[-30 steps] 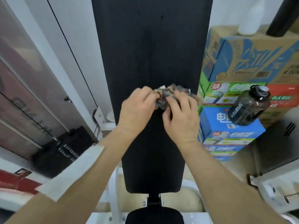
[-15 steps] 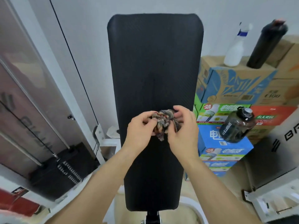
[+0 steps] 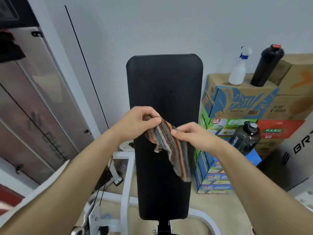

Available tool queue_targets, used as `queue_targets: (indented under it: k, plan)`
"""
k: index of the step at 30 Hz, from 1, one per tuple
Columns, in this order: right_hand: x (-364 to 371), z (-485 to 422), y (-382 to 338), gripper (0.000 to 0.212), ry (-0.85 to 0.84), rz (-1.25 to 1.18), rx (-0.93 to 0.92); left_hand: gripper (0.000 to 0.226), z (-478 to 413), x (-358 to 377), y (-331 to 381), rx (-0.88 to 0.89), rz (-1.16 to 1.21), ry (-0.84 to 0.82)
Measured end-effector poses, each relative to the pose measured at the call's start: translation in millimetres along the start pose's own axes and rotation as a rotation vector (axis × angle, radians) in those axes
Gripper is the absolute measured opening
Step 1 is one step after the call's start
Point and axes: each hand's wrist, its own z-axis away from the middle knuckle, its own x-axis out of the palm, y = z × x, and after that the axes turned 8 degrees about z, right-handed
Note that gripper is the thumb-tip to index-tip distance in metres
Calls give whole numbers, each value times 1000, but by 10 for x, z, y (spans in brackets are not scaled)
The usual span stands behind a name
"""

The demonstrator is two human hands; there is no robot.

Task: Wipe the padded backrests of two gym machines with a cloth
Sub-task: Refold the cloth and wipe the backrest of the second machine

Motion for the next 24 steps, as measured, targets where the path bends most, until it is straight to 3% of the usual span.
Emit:
queue_targets:
  k: [4, 7, 11, 13, 16, 18, 19, 22, 24]
  plan:
    - [-175, 86, -106, 18, 73, 170, -48, 7, 47, -28, 52, -40, -152, -68]
    - [-285, 145, -123, 26, 68, 199, -25, 19, 91, -6, 76, -140, -137, -131]
    - [-407, 233, -218, 57, 37, 50, 57, 44, 123, 83, 123, -357, -64, -224]
    - [-444, 224, -178, 49, 34, 27, 81, 46, 117, 96, 136, -409, -35, -215]
    - [-374, 185, -52, 9, -127, 206, 215, 39, 87, 98, 236, -303, 94, -207]
    - [-264, 143, -30, 50, -187, 75, 270, 38, 53, 131, 342, -201, 130, -217]
    - [-218, 105, -29, 61, -162, -52, 247, 40, 39, 153, 391, -157, 133, -226]
    - [-142, -19, -91, 57, -209, -291, 124, 42, 7, 154, 484, -80, 125, -256]
    - [-134, -69, -153, 40, -251, -206, 62, 41, 14, 70, 525, -66, 108, -280]
